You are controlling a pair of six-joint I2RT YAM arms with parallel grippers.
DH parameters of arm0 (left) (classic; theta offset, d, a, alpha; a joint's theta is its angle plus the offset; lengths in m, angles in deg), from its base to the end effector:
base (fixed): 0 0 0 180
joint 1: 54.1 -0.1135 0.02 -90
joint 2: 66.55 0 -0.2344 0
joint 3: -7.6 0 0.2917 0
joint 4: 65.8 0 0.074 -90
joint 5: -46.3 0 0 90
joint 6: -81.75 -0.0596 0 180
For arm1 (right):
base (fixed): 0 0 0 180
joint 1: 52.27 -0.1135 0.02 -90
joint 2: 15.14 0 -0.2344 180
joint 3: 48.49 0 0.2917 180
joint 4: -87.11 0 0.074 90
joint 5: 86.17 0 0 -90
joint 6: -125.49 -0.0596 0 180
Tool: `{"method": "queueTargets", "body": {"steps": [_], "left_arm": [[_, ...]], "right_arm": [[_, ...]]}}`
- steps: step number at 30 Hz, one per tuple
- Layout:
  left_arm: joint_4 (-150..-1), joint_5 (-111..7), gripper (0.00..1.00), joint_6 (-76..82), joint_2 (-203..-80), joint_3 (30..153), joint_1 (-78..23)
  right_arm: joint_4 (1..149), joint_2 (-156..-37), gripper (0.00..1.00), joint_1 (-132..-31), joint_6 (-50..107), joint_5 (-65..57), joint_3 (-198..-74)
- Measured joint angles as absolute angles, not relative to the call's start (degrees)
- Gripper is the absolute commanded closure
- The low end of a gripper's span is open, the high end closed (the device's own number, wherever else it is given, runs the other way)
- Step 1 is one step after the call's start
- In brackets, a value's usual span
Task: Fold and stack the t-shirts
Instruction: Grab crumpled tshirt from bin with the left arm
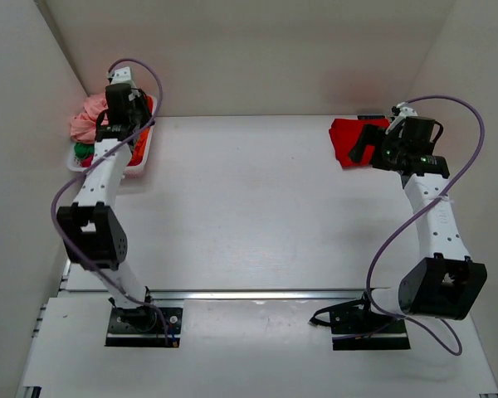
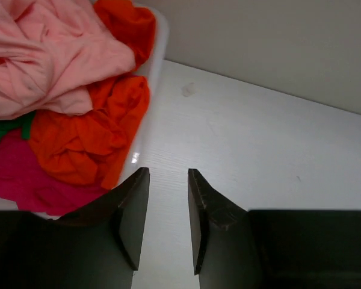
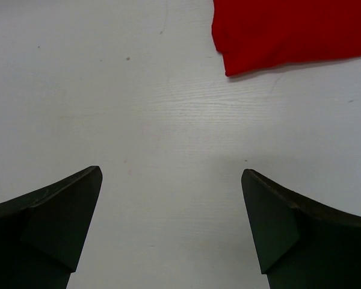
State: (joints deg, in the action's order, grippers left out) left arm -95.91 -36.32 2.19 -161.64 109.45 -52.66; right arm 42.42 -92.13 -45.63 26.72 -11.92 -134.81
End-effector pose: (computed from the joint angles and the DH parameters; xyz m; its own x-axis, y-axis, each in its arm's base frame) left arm 0.4527 -0.0037 0.3286 -0.3728 -0.1704 -0.9121 -0.1632 0.9797 -0.1163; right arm 0.3616 -0.0258 0.3132 -0.5847 0.2158 -0.7820 -0.0197 0.9599 0.2796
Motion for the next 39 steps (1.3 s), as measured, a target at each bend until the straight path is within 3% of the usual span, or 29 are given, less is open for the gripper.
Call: {"method": "queueTargets", "body": {"steps": [5,7,11,15,22,24,25,27,28,30,31,36,39], "left_arm": [[-98.6,-38.4,0.52,8.3,-175.5,118.3,-61.7],[-101.0,-35.6,0.43,9.0,-181.3,124.1,-63.7],[-103.3,-28.2,0.29,7.6,-190.0,135.2,-62.2],[-103.0,-22.9,0.15,6.4,-193.0,138.5,-59.2],[-103.3,-17.5,0.07,6.8,-199.5,141.4,-60.0],[-103.8,-16.2,0.1,6.9,-201.4,141.8,-61.1],[-104.0,-15.8,0.16,7.0,-202.3,141.9,-61.7],[-104.0,-15.9,0.49,7.8,-203.7,142.0,-62.7],[-103.9,-16.2,0.6,7.9,-204.1,142.3,-63.1],[-103.6,-16.8,0.91,8.8,-204.2,142.3,-63.4],[-103.3,-16.8,0.96,8.7,-204.1,142.4,-63.5],[-102.5,-17.2,1.0,6.9,-202.6,142.0,-62.6],[-102.6,-18.5,0.91,6.6,-200.5,142.1,-62.1]], "right_arm": [[45.2,-90.9,0.01,-45.4,27.4,-10.4,-132.1],[45.9,-89.7,0.01,-45.5,27.3,-10.1,-129.5],[46.5,-89.3,0.02,-45.3,27.3,-9.8,-127.1],[47.9,-89.3,0.02,-44.9,26.9,-10.1,-127.1],[49.2,-91.2,0.03,-44.7,26.7,-10.6,-127.4],[49.2,-92.1,0.06,-44.8,26.7,-10.5,-127.4],[49.2,-92.4,0.06,-45.1,26.7,-10.5,-127.4],[49.2,-92.9,0.11,-45.3,26.7,-10.4,-127.4],[49.2,-93.0,0.13,-45.4,26.7,-10.3,-127.4],[49.2,-93.0,0.19,-45.8,26.7,-10.1,-127.4],[49.2,-93.0,0.22,-45.9,26.7,-10.1,-127.4],[49.2,-93.0,0.25,-46.7,26.4,-10.1,-127.4],[49.2,-93.0,0.24,-47.4,25.6,-10.2,-127.4]]}}
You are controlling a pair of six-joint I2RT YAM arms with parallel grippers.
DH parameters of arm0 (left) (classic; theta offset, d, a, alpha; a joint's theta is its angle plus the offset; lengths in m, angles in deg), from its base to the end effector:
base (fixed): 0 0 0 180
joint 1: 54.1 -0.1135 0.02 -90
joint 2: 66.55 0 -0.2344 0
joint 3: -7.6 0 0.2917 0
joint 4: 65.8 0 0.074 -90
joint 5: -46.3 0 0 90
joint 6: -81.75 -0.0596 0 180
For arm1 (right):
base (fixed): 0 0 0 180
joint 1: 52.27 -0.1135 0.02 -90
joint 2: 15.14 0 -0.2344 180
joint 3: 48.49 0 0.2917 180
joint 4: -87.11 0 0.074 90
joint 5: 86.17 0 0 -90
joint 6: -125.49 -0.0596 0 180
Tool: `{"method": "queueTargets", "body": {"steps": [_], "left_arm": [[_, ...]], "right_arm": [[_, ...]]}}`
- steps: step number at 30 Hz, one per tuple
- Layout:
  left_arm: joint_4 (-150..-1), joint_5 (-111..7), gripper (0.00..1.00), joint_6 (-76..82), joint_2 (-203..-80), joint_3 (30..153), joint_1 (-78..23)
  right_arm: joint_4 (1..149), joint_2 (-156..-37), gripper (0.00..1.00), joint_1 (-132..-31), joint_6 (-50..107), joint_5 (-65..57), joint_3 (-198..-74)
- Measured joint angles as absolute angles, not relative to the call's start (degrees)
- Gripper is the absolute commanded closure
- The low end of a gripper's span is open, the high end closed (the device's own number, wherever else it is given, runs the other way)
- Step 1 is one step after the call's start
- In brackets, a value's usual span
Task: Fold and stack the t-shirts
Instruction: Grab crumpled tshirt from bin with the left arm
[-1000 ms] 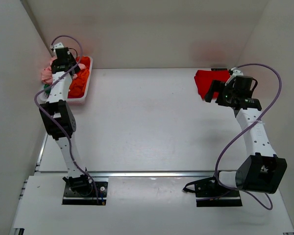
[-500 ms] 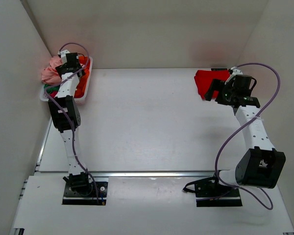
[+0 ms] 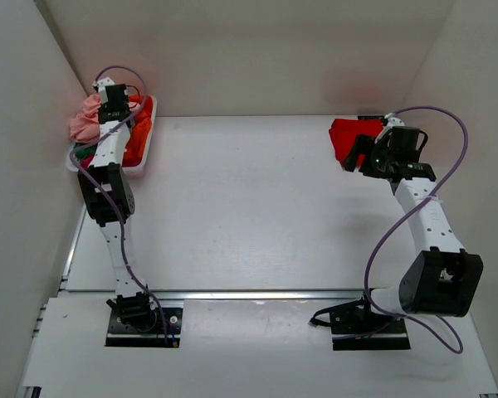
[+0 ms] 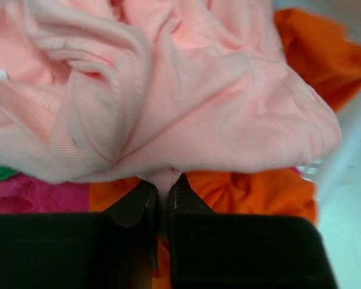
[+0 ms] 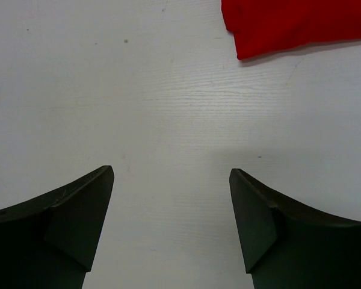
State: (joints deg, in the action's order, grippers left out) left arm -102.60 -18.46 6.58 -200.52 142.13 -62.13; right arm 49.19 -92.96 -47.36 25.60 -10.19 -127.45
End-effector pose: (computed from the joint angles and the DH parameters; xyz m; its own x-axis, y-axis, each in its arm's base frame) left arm 0.5684 0.1058 0.2094 -0.4464 -0.2968 -0.8442 -0.6012 0.7982 0.0372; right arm 0.3677 -0.0171 0.2695 -0.6066 0.2194 -0.7641 -0.0062 0.9598 0.2805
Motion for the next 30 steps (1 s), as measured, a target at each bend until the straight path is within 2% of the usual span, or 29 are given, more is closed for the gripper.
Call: {"method": "queueTargets", "body": {"steps": [2,3,4,6,7,10,12,13,14,16,17,19,22,23,30], "left_arm": [[-102.7,-19.5,0.92,6.1,-198.3,142.1,-61.7],[-102.7,-20.2,0.87,6.0,-196.9,142.1,-61.5],[-102.5,-20.9,0.75,5.9,-195.4,142.0,-61.5],[-102.0,-22.3,0.77,6.1,-191.8,140.8,-61.5],[-101.5,-22.9,0.75,6.1,-189.9,139.8,-61.5],[-99.9,-24.4,0.71,6.1,-185.0,136.9,-62.0],[-98.7,-25.2,0.52,6.0,-183.1,135.3,-62.5],[-98.1,-25.7,0.31,6.1,-182.6,134.6,-62.6],[-97.3,-26.2,0.19,6.1,-182.1,133.7,-62.7],[-96.3,-26.9,0.12,6.2,-181.9,132.4,-63.0],[-96.0,-27.0,0.25,6.3,-182.0,132.0,-63.0],[-96.0,-27.1,0.33,6.7,-182.6,131.7,-63.0],[-96.2,-27.3,0.12,6.6,-183.4,131.6,-63.0],[-96.8,-27.5,0.09,6.6,-183.6,131.6,-63.0],[-98.6,-24.0,0.01,4.7,-183.0,125.0,-61.3]], "right_arm": [[49.2,-92.8,0.26,-47.5,24.9,-10.6,-127.4],[49.2,-92.6,0.27,-47.7,24.6,-10.8,-127.4],[49.2,-92.4,0.27,-47.8,24.4,-11.0,-127.4],[49.3,-91.6,0.28,-47.9,23.8,-11.5,-127.4],[49.4,-91.1,0.34,-47.9,23.6,-11.7,-127.1],[49.7,-89.7,0.39,-47.9,23.2,-12.4,-126.7],[49.9,-89.4,0.38,-47.9,23.0,-12.8,-126.4],[50.0,-89.3,0.38,-47.9,23.0,-12.9,-126.4],[50.1,-89.3,0.38,-47.9,23.0,-13.0,-126.3],[50.1,-89.3,0.38,-47.8,23.0,-13.2,-126.2],[50.2,-89.3,0.38,-47.7,23.0,-13.2,-126.1],[50.3,-89.3,0.38,-47.6,23.0,-13.4,-125.9],[50.8,-89.3,0.38,-47.4,23.0,-13.9,-125.2],[50.8,-89.3,0.37,-47.3,23.0,-13.9,-125.0],[51.6,-89.3,0.36,-46.9,23.0,-14.3,-123.9]]}}
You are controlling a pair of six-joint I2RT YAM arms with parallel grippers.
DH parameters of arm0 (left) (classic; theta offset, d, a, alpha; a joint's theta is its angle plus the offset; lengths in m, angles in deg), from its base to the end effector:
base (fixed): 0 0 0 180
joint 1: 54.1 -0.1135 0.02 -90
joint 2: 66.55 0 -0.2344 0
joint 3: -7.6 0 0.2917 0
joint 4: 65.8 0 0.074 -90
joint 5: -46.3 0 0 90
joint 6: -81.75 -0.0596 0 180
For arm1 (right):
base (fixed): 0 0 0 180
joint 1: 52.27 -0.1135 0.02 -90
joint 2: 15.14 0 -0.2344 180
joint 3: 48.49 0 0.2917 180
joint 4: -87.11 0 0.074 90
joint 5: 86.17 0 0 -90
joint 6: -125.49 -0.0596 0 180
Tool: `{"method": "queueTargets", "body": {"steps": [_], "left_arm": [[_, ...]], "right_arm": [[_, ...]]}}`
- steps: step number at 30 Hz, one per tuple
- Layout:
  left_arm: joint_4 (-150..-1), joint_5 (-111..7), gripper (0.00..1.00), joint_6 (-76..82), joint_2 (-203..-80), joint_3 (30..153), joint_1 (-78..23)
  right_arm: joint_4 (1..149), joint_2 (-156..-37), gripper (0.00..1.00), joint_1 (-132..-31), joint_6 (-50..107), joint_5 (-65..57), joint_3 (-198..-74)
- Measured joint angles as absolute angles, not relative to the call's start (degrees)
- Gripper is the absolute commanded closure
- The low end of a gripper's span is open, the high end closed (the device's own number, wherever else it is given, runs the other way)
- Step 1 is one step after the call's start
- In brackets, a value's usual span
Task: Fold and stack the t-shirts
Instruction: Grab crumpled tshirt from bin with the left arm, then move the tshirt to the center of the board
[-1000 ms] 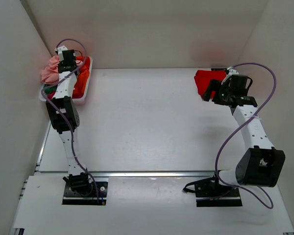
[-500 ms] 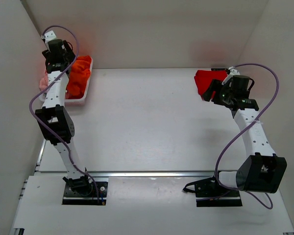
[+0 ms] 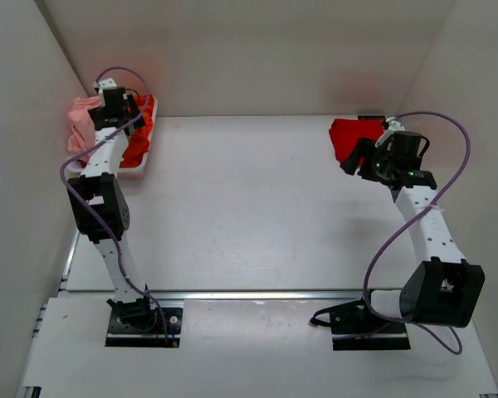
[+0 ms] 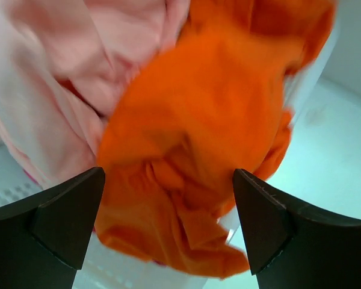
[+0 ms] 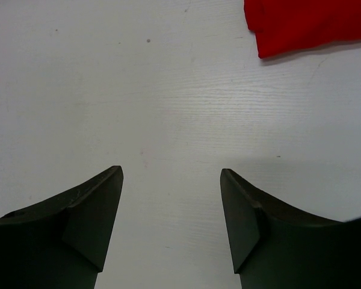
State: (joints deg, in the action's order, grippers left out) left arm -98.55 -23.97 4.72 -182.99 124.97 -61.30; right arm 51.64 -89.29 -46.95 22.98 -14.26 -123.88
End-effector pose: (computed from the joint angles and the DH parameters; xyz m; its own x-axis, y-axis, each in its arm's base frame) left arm 0.5199 0.0860 0.2595 -0.4194 -0.2659 -0.8680 -0.5097 0.8602 -0.0173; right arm 0.3558 -0.0145 0.2718 -0.5831 0.2611 -0.7693 -0.0422 0.9359 0.3496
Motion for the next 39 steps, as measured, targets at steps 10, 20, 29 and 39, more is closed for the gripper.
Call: {"method": "queueTargets", "body": {"steps": [10,20,29,39], "left_arm": [[-105.3,-19.7,1.0,1.4,-191.8,127.0,-55.7],[-104.4,-16.9,1.0,-1.2,-181.0,137.8,-54.2],[-98.6,-30.2,1.0,6.0,-149.0,137.0,-44.1],[-90.4,-47.4,1.0,22.1,-126.5,117.9,-45.4]], "right_arm": [[51.6,-89.2,0.36,-46.5,23.0,-14.8,-123.4],[51.4,-86.6,0.41,-47.1,21.8,-15.3,-123.4],[51.0,-80.7,0.41,-45.9,21.6,-15.7,-121.3],[50.2,-77.4,0.41,-44.5,22.3,-15.9,-119.5]]}}
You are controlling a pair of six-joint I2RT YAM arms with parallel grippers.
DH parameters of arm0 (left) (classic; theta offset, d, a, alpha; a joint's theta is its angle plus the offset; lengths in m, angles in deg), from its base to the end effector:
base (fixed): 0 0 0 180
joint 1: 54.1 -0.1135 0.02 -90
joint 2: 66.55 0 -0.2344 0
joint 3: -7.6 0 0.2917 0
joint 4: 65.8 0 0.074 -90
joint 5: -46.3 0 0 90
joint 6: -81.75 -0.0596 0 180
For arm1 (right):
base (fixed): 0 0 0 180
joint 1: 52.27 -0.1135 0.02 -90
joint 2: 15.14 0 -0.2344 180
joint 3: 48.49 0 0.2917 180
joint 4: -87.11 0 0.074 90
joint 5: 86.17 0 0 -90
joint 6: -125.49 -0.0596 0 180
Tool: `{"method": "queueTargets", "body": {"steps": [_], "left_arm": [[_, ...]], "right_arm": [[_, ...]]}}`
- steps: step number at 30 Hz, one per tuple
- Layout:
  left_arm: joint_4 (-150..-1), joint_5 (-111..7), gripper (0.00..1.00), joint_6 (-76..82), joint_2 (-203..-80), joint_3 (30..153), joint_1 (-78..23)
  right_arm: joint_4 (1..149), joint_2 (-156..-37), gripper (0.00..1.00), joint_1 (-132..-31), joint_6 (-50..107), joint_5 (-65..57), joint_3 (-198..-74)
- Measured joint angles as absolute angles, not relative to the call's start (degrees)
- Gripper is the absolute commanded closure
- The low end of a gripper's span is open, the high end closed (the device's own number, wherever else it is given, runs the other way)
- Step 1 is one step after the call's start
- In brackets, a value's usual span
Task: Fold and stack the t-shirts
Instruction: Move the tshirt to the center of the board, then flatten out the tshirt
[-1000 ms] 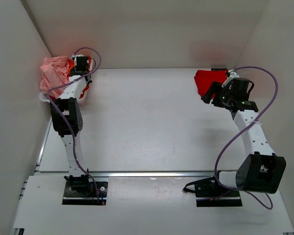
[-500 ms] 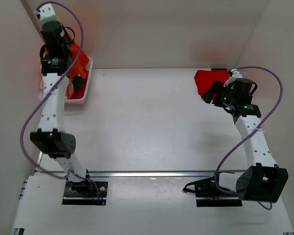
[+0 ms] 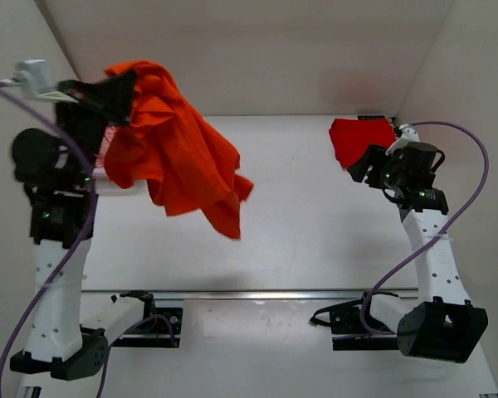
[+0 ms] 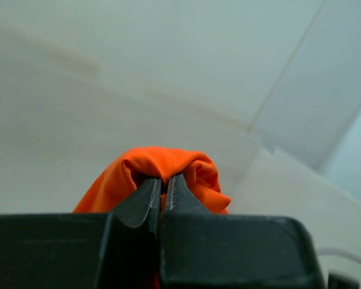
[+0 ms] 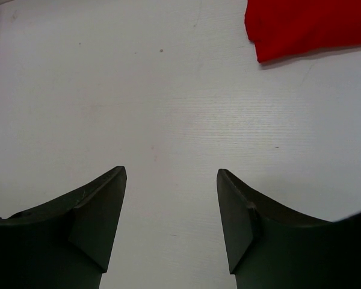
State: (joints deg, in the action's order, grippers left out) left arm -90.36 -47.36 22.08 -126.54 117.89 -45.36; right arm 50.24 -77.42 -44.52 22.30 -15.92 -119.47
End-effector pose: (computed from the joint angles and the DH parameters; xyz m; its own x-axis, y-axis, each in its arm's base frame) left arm 0.2063 -0.0356 0.5989 0.2652 -0.5506 -0.7915 0.3967 0.8105 -0.4309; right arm 0.3138 -0.0224 0.3037 -0.4938 0.2839 -0.8219 -0.0571 0.9326 0.3565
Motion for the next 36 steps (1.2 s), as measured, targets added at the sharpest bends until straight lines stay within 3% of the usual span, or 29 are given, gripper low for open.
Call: {"method": "queueTargets", "body": {"steps": [3,5,6,10,12,13,15,16,18,19,20,22,23,24,29,33,35,36], "left_arm": [[-88.3,-53.0,0.96,26.1,-127.4,104.9,-45.0],[-88.8,-56.5,0.66,27.1,-132.4,97.4,-44.5],[-90.1,-57.8,0.43,27.5,-136.4,94.6,-44.3],[-96.2,-61.3,0.28,28.1,-152.9,83.8,-44.3],[-100.8,-60.9,0.29,27.7,-155.3,78.1,-44.1],[-103.7,-59.9,0.3,27.3,-155.1,76.3,-43.7],[-107.6,-57.1,0.36,25.3,-153.0,76.1,-41.6],[-108.5,-55.8,0.37,24.5,-151.6,76.7,-40.8],[-110.7,-53.7,0.61,22.3,-148.8,79.0,-39.5],[-111.6,-52.2,0.66,21.1,-147.6,80.4,-39.4],[-112.1,-50.2,0.67,19.6,-146.5,81.4,-39.5],[-112.9,-46.7,0.59,17.4,-144.4,81.7,-39.6],[-113.2,-45.0,0.52,16.3,-143.5,81.2,-39.7],[-113.2,-43.6,0.47,15.5,-142.4,80.2,-39.8],[-113.9,-39.6,0.43,12.9,-138.3,73.8,-42.5],[-114.3,-36.4,0.42,11.6,-138.3,72.3,-44.2],[-114.1,-35.7,0.41,11.2,-138.5,72.3,-44.2],[-114.0,-35.6,0.4,11.2,-138.5,72.3,-44.3]], "right_arm": [[50.2,-77.8,0.39,-46.0,22.6,-16.1,-119.2],[50.0,-78.7,0.32,-46.8,22.6,-16.5,-119.1],[50.0,-79.5,0.29,-47.3,22.6,-16.7,-119.1],[49.9,-82.2,0.28,-50.1,23.0,-16.7,-118.6],[50.0,-82.4,0.26,-52.3,22.9,-16.9,-117.2],[50.0,-82.5,0.31,-53.4,22.8,-17.2,-116.6],[50.0,-83.3,0.5,-56.9,22.5,-17.5,-116.2],[50.3,-84.0,0.51,-59.0,22.5,-17.7,-116.2],[51.6,-85.9,0.7,-66.2,20.9,-16.4,-116.2],[52.7,-87.2,0.79,-70.4,20.0,-16.4,-116.2],[54.0,-88.7,0.79,-75.1,18.8,-16.6,-116.2],[56.3,-92.2,0.75,-82.6,16.6,-17.0,-116.1],[57.4,-94.3,0.66,-86.9,15.4,-16.6,-116.1],[58.4,-96.4,0.64,-90.3,14.0,-16.2,-116.0],[62.0,-102.3,0.62,-103.3,8.6,-14.3,-113.2],[62.4,-106.1,0.41,-111.5,5.9,-12.0,-114.3],[62.7,-108.3,0.18,-114.6,4.9,-11.0,-115.8],[63.1,-109.3,0.14,-115.9,4.2,-10.4,-116.4]]}}
